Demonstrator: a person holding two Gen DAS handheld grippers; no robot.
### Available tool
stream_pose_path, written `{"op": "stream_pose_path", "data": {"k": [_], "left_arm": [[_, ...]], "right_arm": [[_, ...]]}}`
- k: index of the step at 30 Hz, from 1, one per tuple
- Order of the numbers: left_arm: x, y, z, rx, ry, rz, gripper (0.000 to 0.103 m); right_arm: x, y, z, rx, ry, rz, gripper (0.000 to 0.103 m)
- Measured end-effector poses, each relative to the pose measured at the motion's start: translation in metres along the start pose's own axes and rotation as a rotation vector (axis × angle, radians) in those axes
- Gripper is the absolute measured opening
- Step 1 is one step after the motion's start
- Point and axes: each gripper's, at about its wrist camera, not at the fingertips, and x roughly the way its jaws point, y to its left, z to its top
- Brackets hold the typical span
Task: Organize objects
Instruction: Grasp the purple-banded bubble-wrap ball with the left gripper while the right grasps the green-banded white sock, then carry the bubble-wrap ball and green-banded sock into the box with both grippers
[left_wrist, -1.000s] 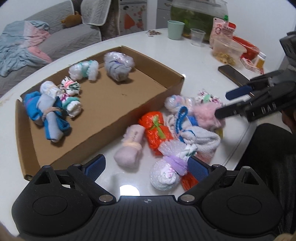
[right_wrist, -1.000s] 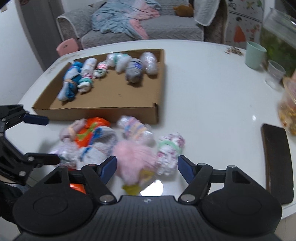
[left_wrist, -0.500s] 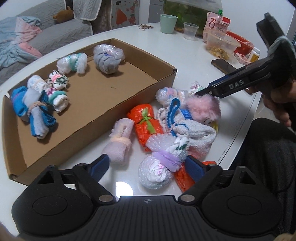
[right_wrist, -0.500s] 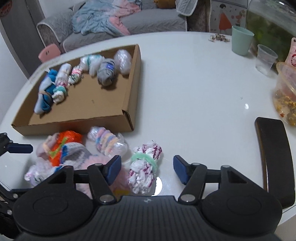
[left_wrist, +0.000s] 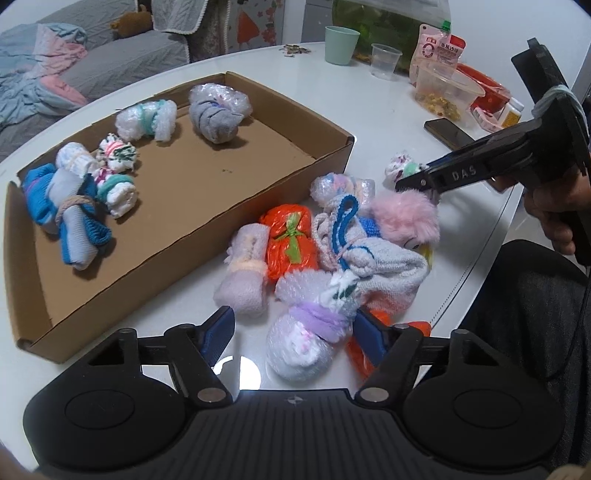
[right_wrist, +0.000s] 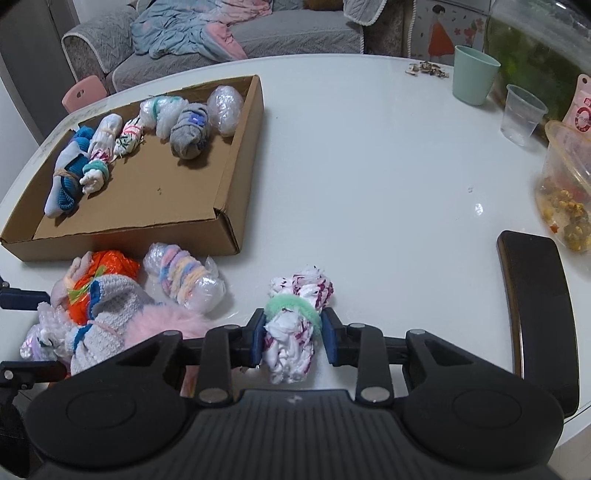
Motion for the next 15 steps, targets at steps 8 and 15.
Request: {"op": "stream_pose_path", "data": {"k": [8, 15], "left_arm": [[0.013, -0.011, -0.004, 0.046, 0.053, -0.022, 0.056], [0.009, -0.005, -0.001, 0.031, 0.049, -0.037, 0.045]], "right_arm": [[0.002, -0.004, 0.003, 0.009, -0.001, 0.007, 0.028], [-0.006, -0.008, 0.009, 0.017, -0.017, 0.018, 0.028]]}}
